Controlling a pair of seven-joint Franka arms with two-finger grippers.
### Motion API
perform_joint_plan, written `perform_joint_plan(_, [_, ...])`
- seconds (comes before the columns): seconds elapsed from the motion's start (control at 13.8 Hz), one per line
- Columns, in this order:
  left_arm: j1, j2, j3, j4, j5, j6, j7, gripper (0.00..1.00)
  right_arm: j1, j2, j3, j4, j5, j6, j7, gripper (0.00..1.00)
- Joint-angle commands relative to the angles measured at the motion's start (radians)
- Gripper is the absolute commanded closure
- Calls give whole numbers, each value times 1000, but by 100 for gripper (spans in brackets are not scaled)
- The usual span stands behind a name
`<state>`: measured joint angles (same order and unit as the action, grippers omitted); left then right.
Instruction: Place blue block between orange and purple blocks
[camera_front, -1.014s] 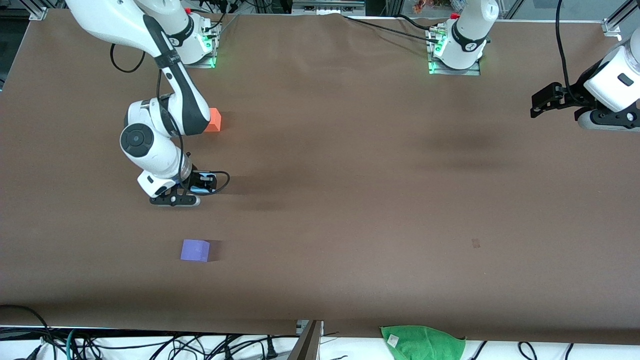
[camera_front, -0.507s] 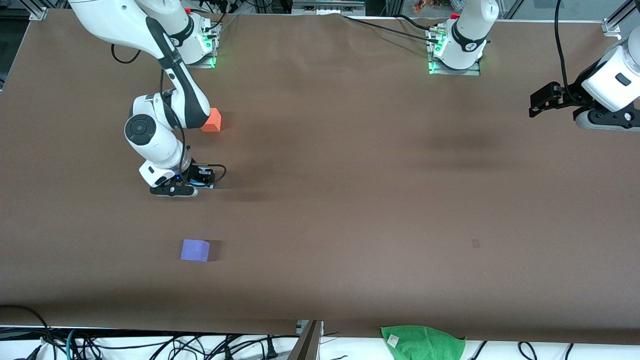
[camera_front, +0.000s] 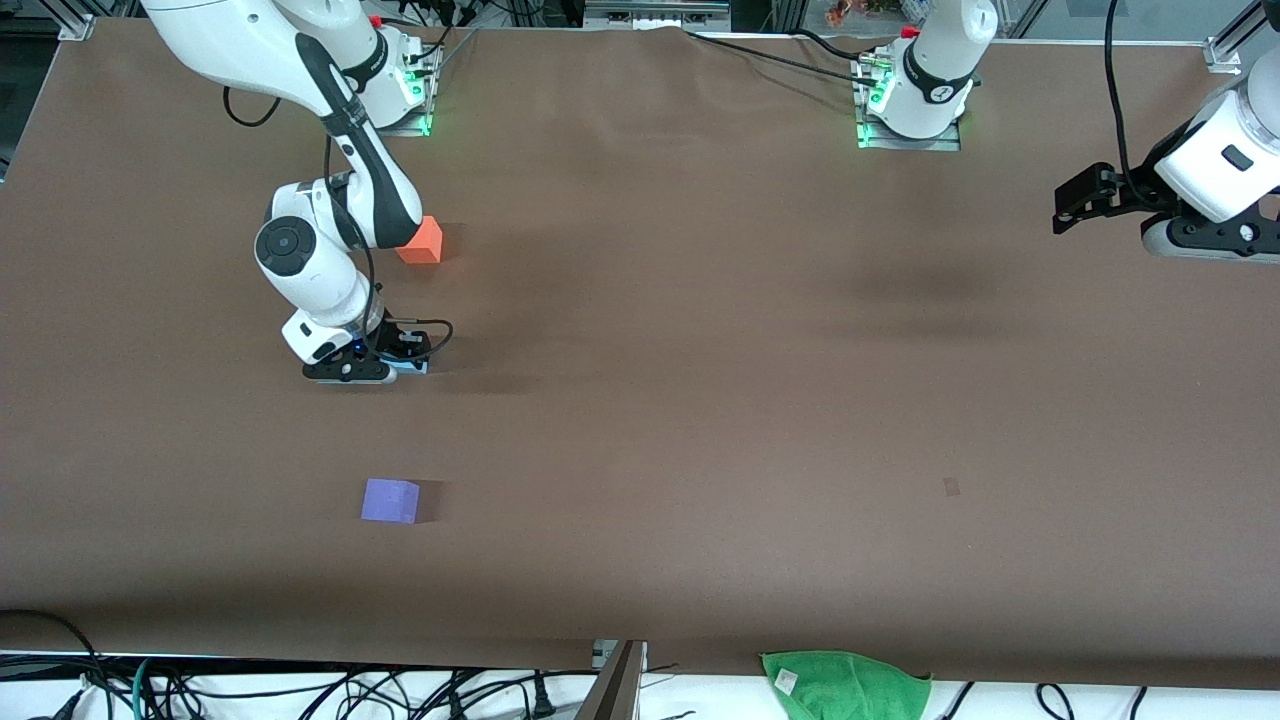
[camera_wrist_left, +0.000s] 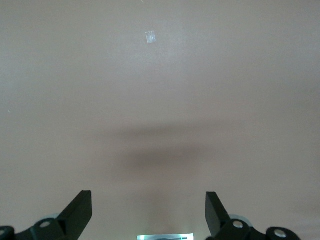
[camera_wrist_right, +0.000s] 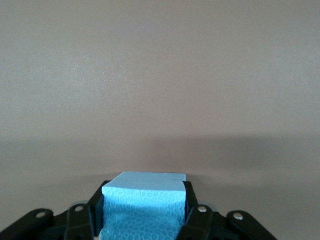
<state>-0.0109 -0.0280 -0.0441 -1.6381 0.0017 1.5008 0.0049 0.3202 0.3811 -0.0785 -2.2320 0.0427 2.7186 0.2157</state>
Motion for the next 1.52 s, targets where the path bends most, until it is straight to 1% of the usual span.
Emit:
perform_joint_plan(0.0, [-4, -4, -5, 7, 14, -14, -9, 0, 2, -37, -4, 6, 16, 3, -50, 0])
perform_joint_plan(0.14, [-4, -4, -3, 7, 12, -14, -9, 0, 2, -41, -4, 47, 16, -46, -65, 0])
perform_joint_plan(0.29, [-4, -4, -5, 9, 12, -13, -9, 0, 2, -41, -4, 138, 16, -187, -72, 0])
perform_joint_plan(0.51, [-3, -1, -3, 9, 12, -11, -9, 0, 2, -34, -4, 300, 9, -403, -99, 0])
perform_joint_plan(0.72, [-3, 0, -3, 9, 12, -11, -9, 0, 0, -31, -6, 412, -4, -560, -117, 0])
perform_joint_plan(0.94, [-3, 0, -3, 9, 12, -11, -9, 0, 0, -36, -36, 526, -18, -713, -191, 0])
perform_joint_plan(1.16, [-3, 0, -3, 9, 12, -13, -9, 0, 0, -36, -82, 678, -17, -925, -266, 0])
perform_joint_plan(1.45, [-3, 0, -3, 9, 14, -14, -8, 0, 2, -45, -112, 822, -17, -1126, -273, 0])
